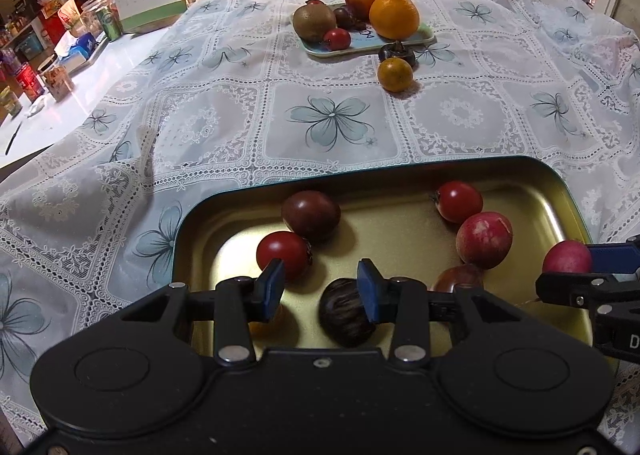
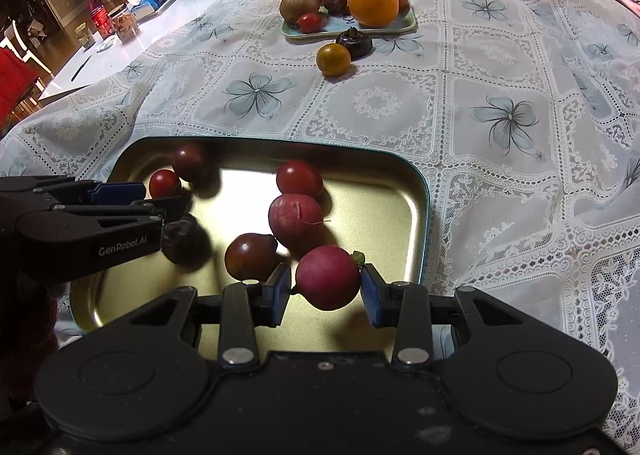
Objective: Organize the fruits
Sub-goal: 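Carry the radish and dark plum over the gold tray and open both grippers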
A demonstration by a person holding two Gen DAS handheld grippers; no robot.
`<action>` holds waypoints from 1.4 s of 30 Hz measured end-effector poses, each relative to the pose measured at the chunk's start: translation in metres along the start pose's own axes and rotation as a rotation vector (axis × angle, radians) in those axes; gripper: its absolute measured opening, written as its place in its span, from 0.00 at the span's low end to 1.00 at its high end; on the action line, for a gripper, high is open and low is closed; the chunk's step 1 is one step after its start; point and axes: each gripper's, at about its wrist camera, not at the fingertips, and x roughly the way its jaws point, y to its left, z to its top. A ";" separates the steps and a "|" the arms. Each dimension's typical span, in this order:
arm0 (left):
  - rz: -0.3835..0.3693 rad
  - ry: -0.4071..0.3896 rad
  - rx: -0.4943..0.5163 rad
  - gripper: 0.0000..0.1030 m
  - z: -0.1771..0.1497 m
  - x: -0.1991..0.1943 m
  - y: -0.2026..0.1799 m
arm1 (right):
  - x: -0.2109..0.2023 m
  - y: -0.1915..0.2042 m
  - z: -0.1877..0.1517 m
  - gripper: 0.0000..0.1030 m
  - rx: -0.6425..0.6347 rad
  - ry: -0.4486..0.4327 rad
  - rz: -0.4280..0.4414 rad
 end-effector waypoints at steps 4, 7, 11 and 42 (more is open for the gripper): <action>-0.004 0.013 0.001 0.47 -0.002 0.000 0.000 | -0.001 0.000 0.001 0.40 0.002 -0.004 0.006; -0.007 0.021 0.001 0.47 -0.004 0.000 -0.001 | -0.002 0.000 0.001 0.40 0.001 -0.007 0.006; -0.004 0.026 0.005 0.47 -0.007 0.000 -0.002 | -0.001 0.000 0.001 0.40 0.003 -0.003 0.008; 0.050 -0.051 -0.030 0.47 0.056 0.003 0.027 | -0.009 -0.025 0.062 0.40 0.113 -0.102 -0.012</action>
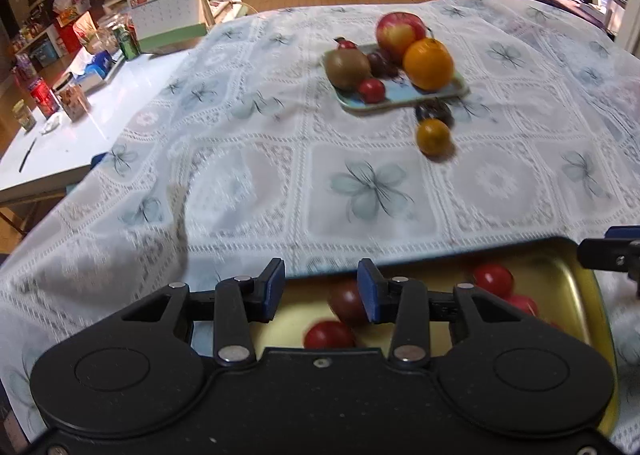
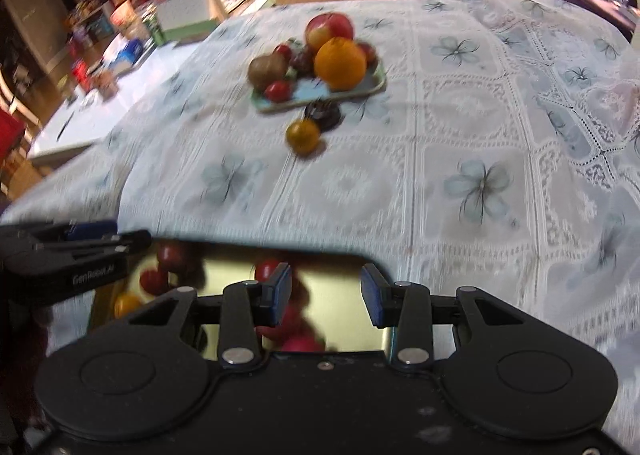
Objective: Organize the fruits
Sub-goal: 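Carry the radish and dark plum over the gold tray and open both grippers, then grasp a dark plum with the right gripper while the left grasps an orange tomato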
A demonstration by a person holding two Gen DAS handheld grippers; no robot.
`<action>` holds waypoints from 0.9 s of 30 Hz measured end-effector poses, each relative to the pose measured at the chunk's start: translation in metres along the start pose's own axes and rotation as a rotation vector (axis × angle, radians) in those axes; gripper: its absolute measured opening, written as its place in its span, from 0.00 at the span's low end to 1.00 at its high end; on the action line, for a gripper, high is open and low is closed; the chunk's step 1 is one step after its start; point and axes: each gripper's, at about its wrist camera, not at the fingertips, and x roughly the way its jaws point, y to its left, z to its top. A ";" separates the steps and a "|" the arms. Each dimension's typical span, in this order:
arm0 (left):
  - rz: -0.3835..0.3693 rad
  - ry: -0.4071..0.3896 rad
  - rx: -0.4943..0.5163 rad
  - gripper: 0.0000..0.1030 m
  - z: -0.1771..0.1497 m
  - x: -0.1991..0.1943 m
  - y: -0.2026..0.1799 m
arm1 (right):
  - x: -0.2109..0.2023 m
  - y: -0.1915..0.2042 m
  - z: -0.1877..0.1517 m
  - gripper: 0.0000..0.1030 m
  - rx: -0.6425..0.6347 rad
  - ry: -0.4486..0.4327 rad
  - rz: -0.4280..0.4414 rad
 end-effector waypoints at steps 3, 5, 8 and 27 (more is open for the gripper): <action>0.022 -0.004 -0.015 0.47 0.016 0.012 0.008 | 0.016 -0.004 0.027 0.40 0.048 0.001 0.003; 0.037 -0.007 -0.019 0.47 0.025 0.020 0.012 | 0.030 -0.003 0.047 0.40 0.058 0.001 -0.007; 0.067 -0.004 -0.029 0.47 0.035 0.033 0.017 | 0.052 0.003 0.074 0.41 0.054 -0.014 -0.035; 0.071 0.060 -0.054 0.47 0.046 0.075 0.035 | 0.167 0.025 0.147 0.50 0.111 -0.012 -0.105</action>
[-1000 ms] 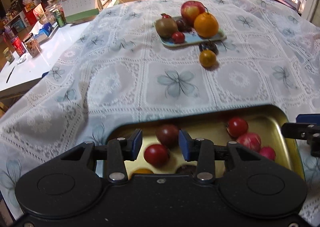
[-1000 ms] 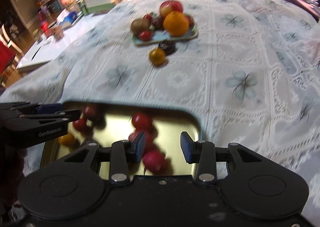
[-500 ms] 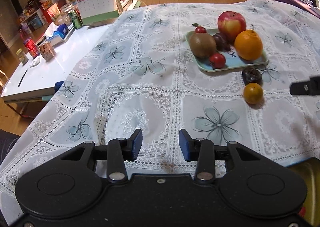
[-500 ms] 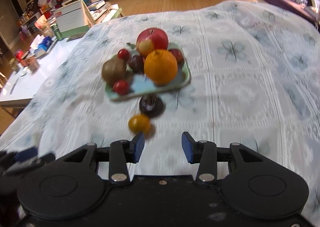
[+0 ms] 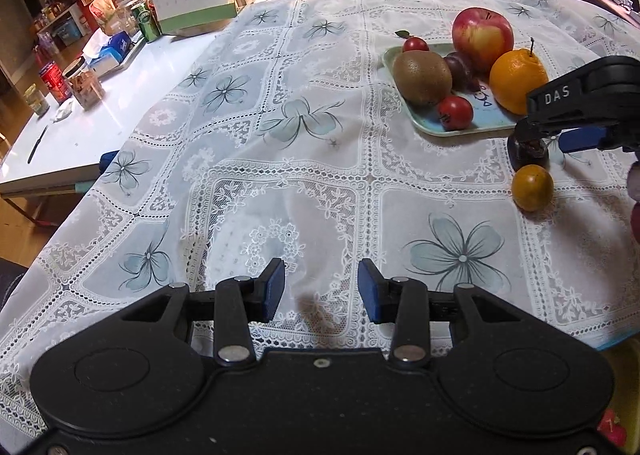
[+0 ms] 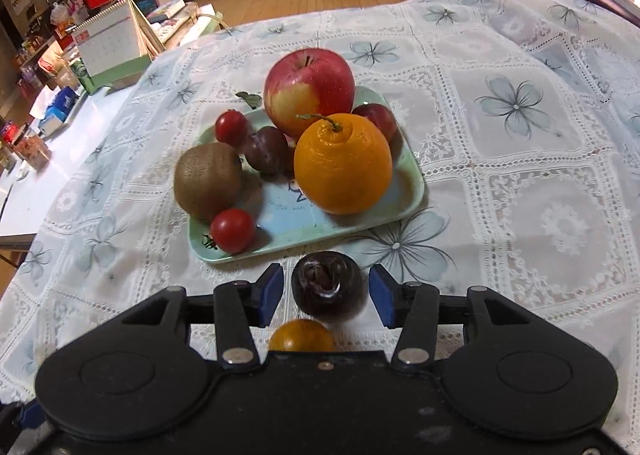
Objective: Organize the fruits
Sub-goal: 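Grasp a dark plum with the right gripper while the left grasps an orange tomato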
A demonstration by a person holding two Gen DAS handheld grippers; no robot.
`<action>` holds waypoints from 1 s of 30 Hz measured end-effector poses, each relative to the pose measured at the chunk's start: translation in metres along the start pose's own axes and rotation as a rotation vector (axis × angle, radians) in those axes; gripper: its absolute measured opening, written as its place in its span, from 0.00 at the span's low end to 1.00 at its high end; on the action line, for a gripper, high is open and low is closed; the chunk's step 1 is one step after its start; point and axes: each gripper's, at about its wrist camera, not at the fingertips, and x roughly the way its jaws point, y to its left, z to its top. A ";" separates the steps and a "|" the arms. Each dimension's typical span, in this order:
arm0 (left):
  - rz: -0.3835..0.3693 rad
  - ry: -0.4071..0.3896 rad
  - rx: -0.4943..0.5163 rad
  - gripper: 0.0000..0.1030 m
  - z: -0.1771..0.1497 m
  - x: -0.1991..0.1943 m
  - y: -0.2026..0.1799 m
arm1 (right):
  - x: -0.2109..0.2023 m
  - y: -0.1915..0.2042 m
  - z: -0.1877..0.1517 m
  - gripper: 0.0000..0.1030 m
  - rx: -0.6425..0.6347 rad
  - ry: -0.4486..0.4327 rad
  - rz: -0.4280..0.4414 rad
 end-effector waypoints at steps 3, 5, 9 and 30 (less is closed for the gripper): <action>0.001 0.002 0.001 0.47 0.000 0.003 0.002 | 0.013 0.004 0.000 0.50 -0.009 0.017 -0.017; 0.005 0.004 0.004 0.47 0.000 0.005 0.003 | 0.020 0.006 -0.001 0.51 -0.012 0.028 -0.027; 0.005 0.007 0.015 0.47 0.000 0.008 0.002 | 0.025 0.007 -0.005 0.44 -0.034 0.019 -0.046; -0.234 -0.066 0.174 0.50 0.048 0.005 -0.100 | -0.108 -0.094 -0.064 0.45 -0.005 -0.057 -0.021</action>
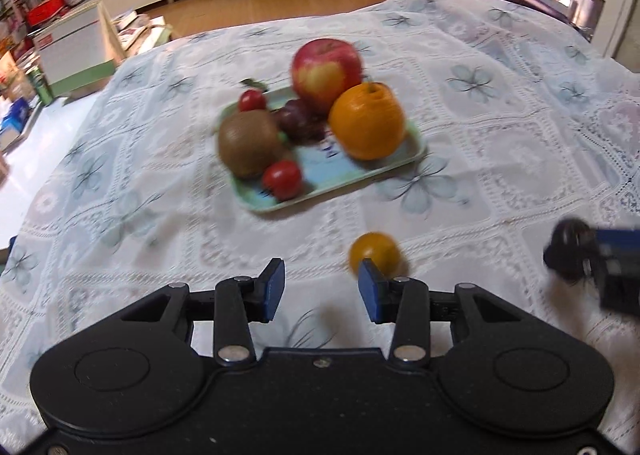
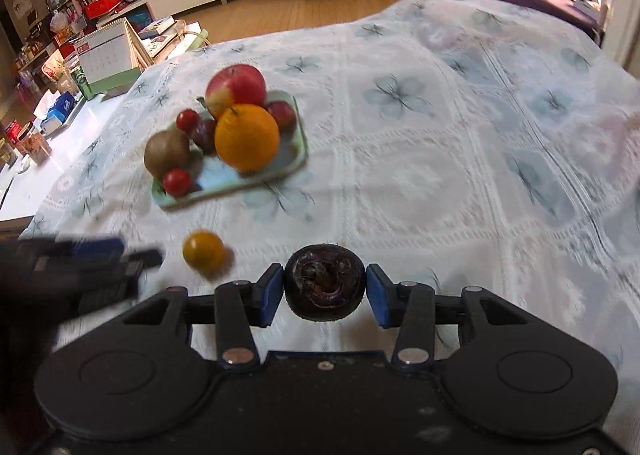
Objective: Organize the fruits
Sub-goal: 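Grasp a dark plum with the right gripper while the left grasps an orange tomato, then carry both fruits over the gold tray and open both grippers to drop them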
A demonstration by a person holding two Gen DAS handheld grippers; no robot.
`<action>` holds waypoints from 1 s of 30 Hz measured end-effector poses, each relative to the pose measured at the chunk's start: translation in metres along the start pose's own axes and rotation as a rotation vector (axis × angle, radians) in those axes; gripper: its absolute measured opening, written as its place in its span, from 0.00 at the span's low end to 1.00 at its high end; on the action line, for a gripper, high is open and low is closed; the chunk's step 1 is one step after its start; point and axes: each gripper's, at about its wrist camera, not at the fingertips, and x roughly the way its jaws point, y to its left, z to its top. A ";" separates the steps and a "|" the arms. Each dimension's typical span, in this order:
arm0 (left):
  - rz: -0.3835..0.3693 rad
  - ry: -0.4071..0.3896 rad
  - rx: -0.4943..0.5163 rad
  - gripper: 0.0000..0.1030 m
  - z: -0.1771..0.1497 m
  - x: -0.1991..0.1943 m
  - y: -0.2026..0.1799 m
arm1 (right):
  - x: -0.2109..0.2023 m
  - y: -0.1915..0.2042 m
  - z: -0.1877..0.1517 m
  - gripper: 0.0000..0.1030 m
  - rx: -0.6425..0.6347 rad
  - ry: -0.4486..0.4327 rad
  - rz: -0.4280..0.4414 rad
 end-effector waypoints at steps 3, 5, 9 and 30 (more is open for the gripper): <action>-0.005 0.007 0.017 0.51 0.007 0.014 -0.013 | -0.007 -0.008 -0.013 0.45 0.023 -0.008 0.019; 0.007 0.023 0.044 0.52 0.010 0.025 -0.021 | -0.009 -0.010 -0.016 0.45 0.026 -0.028 0.021; 0.020 0.010 0.046 0.53 0.013 0.032 -0.029 | -0.009 -0.007 -0.017 0.45 0.011 -0.050 0.020; 0.029 0.003 -0.051 0.46 -0.007 -0.017 -0.011 | -0.021 0.001 -0.028 0.45 -0.023 -0.066 0.044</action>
